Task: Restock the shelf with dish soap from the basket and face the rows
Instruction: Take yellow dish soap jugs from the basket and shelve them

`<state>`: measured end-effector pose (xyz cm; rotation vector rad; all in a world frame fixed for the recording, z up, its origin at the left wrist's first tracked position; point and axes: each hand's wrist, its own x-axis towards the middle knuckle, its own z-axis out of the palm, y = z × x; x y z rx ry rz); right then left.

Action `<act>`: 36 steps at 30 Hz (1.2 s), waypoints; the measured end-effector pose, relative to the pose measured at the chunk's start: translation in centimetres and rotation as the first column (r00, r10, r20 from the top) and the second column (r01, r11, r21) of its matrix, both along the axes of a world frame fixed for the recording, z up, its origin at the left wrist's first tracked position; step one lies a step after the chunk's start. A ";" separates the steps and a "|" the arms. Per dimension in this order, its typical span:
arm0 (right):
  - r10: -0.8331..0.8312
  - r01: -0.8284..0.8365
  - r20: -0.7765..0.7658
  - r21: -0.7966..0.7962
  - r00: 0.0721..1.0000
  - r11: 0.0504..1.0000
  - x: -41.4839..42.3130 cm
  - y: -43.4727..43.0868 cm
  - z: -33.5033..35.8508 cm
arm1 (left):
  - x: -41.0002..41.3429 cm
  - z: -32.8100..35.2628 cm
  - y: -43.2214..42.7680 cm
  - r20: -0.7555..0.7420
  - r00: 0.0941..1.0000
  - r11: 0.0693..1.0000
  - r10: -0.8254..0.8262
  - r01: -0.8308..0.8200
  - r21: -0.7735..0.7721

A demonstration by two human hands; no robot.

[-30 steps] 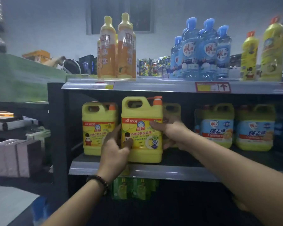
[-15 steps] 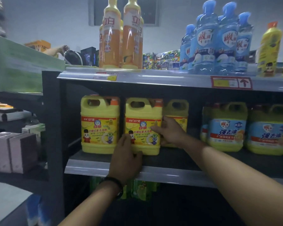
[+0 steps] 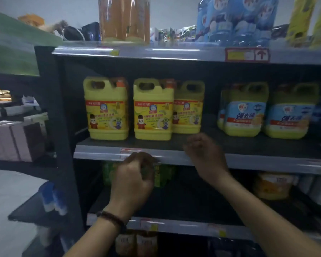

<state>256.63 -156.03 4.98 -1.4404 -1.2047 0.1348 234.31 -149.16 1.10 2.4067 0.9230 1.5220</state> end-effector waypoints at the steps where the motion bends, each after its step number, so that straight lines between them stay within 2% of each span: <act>1: -0.011 0.012 0.009 -0.038 1.000 0.999 0.0 -1.6 -1.8 | 0.0 -1.4 -1.1 -0.025 0.999 0.999 -0.028 0.027 -0.023; 5: -0.019 0.017 -0.006 -0.258 1.000 0.966 1.0 -7.0 -10.2 | 0.9 -8.6 -5.3 -0.198 0.977 0.993 -0.075 0.056 -0.099; 8: -0.018 -0.026 -0.090 -0.462 0.996 0.886 2.3 -11.5 -17.8 | 1.4 -14.6 -8.0 -0.361 0.930 0.985 -0.063 -0.001 -0.175; 10: -0.096 0.013 -0.123 -0.546 0.988 0.838 3.2 -14.7 -23.7 | 1.8 -18.6 -9.4 -0.462 0.884 0.970 -0.068 -0.049 -0.238; 13: -0.203 0.062 -0.134 -0.671 0.970 0.739 3.3 -19.3 -31.5 | 2.7 -24.6 -12.3 -0.600 0.779 0.934 -0.182 -0.054 -0.353; 16: -0.228 0.001 -0.160 -0.818 0.960 0.575 2.3 -23.0 -37.6 | 3.3 -29.4 -15.0 -0.709 0.609 0.875 -0.356 -0.051 -0.482; 19: -0.277 -0.050 -0.211 -0.869 0.937 0.492 1.5 -25.6 -42.7 | 3.7 -33.6 -16.5 -0.762 0.458 0.837 -0.459 -0.066 -0.544; 23: -0.357 -0.078 -0.248 -0.900 0.900 0.428 0.5 -27.9 -48.1 | 4.6 -38.1 -17.9 -0.746 0.378 0.771 -0.548 -0.118 -0.626; 25: -0.360 -0.131 -0.289 -0.906 0.887 0.403 -0.1 -28.8 -50.0 | 5.0 -39.5 -18.3 -0.794 0.269 0.802 -0.545 -0.108 -0.587; 27: -0.327 -0.185 -0.292 -0.929 0.899 0.321 -0.3 -29.3 -51.3 | 5.2 -41.0 -18.6 -0.860 0.137 0.861 -0.492 -0.070 -0.504; 29: -0.292 -0.236 -0.316 -0.931 0.903 0.277 -0.3 -29.0 -51.4 | 5.6 -41.6 -18.8 -0.877 0.093 0.874 -0.472 -0.081 -0.479; 34: -0.191 -0.236 -0.276 -0.949 0.942 0.209 -1.3 -27.8 -50.9 | 7.6 -41.8 -19.5 -0.940 -0.173 0.951 -0.294 0.042 -0.305; 36: -0.179 -0.269 -0.309 -0.938 0.934 0.217 -1.6 -27.7 -52.6 | 8.4 -41.5 -19.9 -0.940 -0.221 0.961 -0.262 0.030 -0.275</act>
